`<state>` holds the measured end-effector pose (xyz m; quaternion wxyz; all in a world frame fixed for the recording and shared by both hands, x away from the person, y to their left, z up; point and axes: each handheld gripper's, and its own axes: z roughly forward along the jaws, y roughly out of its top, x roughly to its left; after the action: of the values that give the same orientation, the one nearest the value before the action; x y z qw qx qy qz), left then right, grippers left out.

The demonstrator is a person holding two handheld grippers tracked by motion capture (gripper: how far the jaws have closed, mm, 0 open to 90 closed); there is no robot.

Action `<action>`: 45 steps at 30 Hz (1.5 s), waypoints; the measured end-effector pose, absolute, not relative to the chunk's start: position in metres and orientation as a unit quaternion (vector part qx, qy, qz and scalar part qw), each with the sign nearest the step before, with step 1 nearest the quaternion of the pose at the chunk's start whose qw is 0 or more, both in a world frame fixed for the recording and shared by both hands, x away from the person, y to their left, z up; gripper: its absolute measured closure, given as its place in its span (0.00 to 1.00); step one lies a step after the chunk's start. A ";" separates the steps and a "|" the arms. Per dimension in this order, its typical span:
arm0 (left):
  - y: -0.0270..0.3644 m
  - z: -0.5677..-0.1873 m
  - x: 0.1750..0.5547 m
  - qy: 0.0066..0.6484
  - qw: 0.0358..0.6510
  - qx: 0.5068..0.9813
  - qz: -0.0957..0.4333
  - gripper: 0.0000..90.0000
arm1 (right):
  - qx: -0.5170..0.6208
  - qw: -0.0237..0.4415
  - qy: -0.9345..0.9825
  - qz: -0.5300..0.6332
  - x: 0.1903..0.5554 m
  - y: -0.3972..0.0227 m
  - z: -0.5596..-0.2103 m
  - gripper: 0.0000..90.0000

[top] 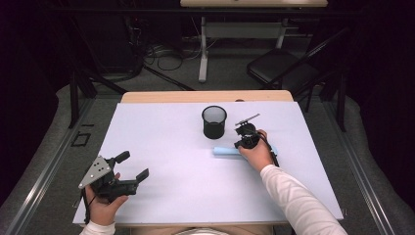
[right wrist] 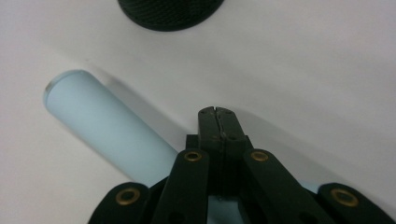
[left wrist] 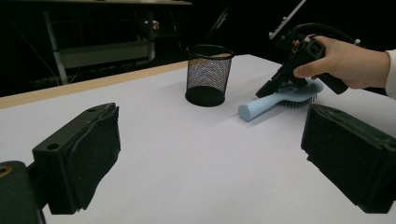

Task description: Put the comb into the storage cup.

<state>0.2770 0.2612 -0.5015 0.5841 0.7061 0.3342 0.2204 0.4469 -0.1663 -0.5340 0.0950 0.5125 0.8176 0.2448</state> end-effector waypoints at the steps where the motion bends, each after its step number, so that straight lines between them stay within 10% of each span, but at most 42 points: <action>1: 0.261 -0.502 0.277 0.334 0.584 0.706 0.220 0.05 | 0.511 0.095 0.814 0.258 0.446 -0.164 -0.535 1.00; 45: 0.260 -0.502 0.276 0.335 0.584 0.706 0.220 0.05 | 0.439 0.071 0.848 0.290 0.369 -0.157 -0.536 1.00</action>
<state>0.2761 0.2601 -0.5017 0.5837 0.7059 0.3353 0.2202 0.3693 -0.1568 -0.5359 0.0708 0.4391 0.8475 0.2897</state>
